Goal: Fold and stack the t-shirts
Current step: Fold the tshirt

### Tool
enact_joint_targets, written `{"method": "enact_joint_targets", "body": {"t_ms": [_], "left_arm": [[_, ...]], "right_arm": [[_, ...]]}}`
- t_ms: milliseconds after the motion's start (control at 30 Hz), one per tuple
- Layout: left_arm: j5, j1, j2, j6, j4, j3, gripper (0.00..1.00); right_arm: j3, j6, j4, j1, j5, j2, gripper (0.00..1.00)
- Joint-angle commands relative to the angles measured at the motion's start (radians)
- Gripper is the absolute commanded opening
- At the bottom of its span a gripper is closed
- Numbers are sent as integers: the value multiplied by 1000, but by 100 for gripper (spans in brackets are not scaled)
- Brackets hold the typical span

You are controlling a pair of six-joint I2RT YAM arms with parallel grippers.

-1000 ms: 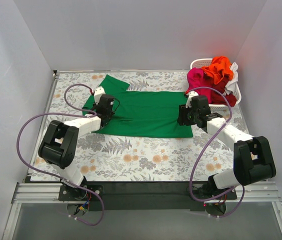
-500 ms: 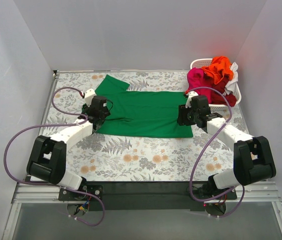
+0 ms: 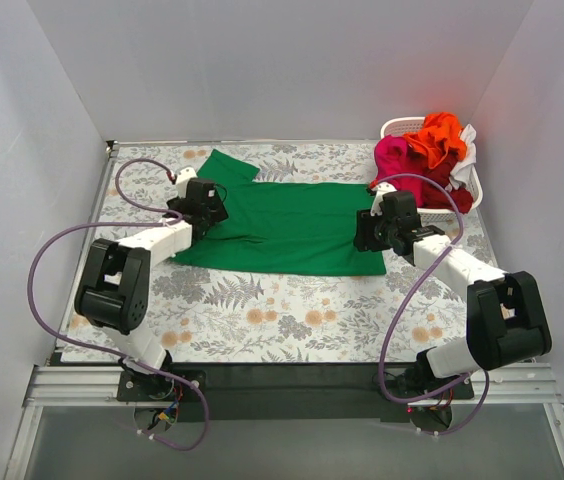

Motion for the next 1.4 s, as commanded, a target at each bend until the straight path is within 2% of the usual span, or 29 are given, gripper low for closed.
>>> {"method": "enact_joint_targets", "body": {"t_ms": [0, 167, 300, 467, 533, 700, 800, 867, 967, 1067, 1100, 1200, 1367], "left_arm": [[130, 16, 3, 53, 66, 14, 70], [190, 15, 43, 91, 137, 32, 73], [294, 16, 117, 186, 157, 60, 73], [319, 15, 119, 220, 163, 45, 73], [330, 15, 112, 229, 169, 40, 70], [325, 16, 115, 231, 157, 43, 56], [322, 16, 106, 232, 149, 37, 44], [324, 16, 106, 232, 144, 35, 40], [325, 16, 106, 234, 128, 32, 39], [327, 16, 99, 234, 124, 25, 27], [327, 16, 95, 234, 124, 20, 17], [339, 16, 86, 235, 131, 26, 0], [354, 16, 36, 232, 172, 2, 0]], "right_arm": [[13, 1, 18, 5, -24, 25, 44], [16, 3, 18, 8, -24, 42, 44], [19, -2, 18, 9, -21, 47, 44], [17, -3, 18, 9, -20, 50, 44], [19, -3, 17, 9, -21, 53, 44], [19, -5, 17, 11, -24, 56, 44], [17, -3, 15, 11, -24, 55, 44], [19, -3, 15, 11, -26, 55, 44], [19, -3, 14, 11, -27, 55, 44], [19, -3, 14, 11, -27, 55, 44], [19, -3, 14, 11, -27, 55, 44], [19, -3, 14, 13, -30, 56, 44], [19, -6, 9, 14, -30, 53, 44]]}}
